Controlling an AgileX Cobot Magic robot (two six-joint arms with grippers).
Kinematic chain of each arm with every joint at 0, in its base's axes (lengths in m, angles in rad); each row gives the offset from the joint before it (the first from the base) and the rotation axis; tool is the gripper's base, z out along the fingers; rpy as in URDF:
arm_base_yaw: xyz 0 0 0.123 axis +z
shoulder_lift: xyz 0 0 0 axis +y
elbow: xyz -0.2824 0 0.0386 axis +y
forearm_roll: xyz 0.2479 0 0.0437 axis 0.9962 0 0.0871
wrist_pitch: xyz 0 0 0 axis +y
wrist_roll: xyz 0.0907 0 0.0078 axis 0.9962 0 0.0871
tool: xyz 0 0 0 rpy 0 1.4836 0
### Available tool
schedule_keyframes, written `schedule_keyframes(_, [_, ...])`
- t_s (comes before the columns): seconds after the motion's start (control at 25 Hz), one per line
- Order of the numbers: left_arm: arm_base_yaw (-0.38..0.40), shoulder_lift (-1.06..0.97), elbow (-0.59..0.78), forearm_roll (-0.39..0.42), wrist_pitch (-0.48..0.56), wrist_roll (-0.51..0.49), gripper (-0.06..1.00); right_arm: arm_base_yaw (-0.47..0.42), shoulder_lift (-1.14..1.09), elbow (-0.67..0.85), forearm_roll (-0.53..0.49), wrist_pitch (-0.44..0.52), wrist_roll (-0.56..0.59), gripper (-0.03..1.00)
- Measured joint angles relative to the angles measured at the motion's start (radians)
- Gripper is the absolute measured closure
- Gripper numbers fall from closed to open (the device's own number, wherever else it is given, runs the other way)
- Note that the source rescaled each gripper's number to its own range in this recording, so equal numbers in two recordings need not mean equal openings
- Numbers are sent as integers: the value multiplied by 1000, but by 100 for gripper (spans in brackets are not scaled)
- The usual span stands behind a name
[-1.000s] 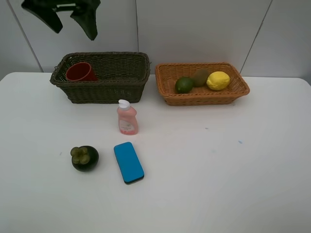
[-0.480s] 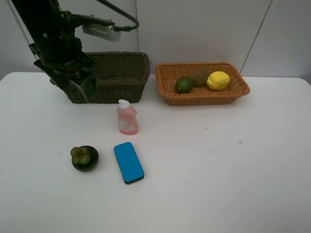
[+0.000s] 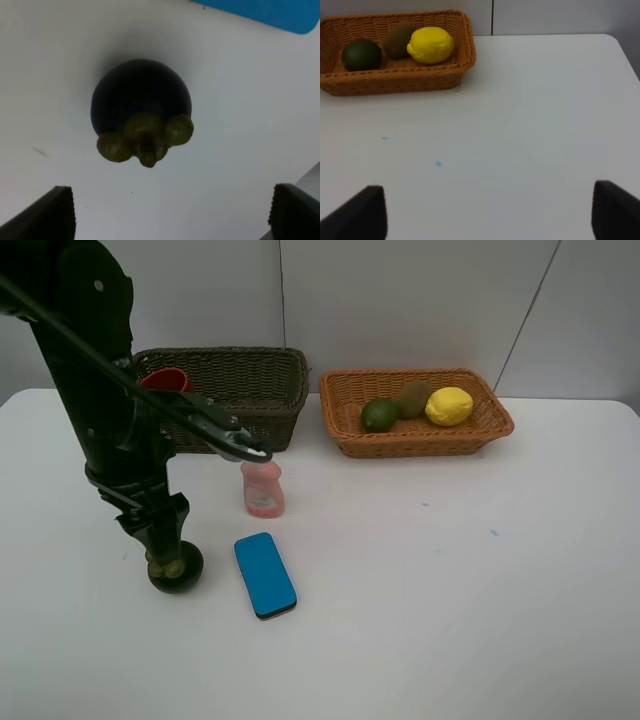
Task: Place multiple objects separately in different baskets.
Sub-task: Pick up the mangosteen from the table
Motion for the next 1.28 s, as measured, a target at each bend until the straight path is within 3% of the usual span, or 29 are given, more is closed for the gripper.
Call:
schedule_keyframes(0.44, [0, 0, 172, 7, -293, 65, -5, 0, 0, 0, 0, 0, 0, 10])
schedule_keyframes(1.28, [0, 86, 181, 30, -398, 65, -5, 0, 0, 0, 0, 0, 0, 10])
